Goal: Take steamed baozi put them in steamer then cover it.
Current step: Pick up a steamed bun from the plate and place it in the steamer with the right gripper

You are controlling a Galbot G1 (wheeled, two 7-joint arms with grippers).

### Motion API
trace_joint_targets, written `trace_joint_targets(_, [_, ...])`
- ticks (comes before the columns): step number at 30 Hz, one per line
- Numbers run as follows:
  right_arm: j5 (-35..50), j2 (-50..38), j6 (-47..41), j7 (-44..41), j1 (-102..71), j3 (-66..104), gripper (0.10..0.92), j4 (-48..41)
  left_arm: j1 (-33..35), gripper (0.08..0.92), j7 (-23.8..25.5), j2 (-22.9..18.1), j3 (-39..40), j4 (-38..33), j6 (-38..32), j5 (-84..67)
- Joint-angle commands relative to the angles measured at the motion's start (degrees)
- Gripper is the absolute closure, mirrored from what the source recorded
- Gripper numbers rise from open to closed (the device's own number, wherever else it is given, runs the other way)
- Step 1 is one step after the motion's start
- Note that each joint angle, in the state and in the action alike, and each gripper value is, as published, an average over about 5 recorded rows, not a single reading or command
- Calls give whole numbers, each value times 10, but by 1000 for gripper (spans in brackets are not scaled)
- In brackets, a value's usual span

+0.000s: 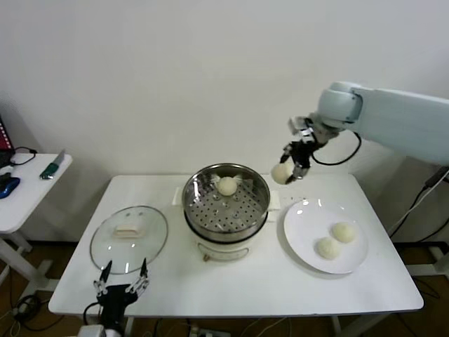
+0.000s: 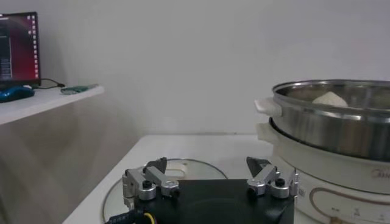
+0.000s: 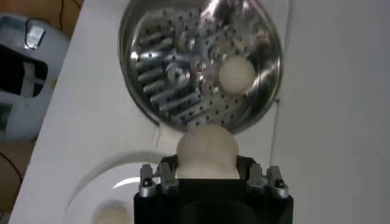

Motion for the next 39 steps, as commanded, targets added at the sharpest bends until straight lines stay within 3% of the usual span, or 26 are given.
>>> trace_joint_targets(1, [81,134,-31,19,34,9,379,19,-3,177,1,1,0,0,2,-1])
trace_joint_targets(16, [9,282,-51,72,-102,1,368,-95,-16,177,0,8,-7,13,2,-12])
trace_joint_targets(24, [-24,304,-50,85,-147,5,354,-150,-17,177,0,8,-7,19,1,-12])
trace_joint_targets(39, [-33,311,-56,101,-178,7,347,-172,-12,177,-1,4,-6,15,-1,-12])
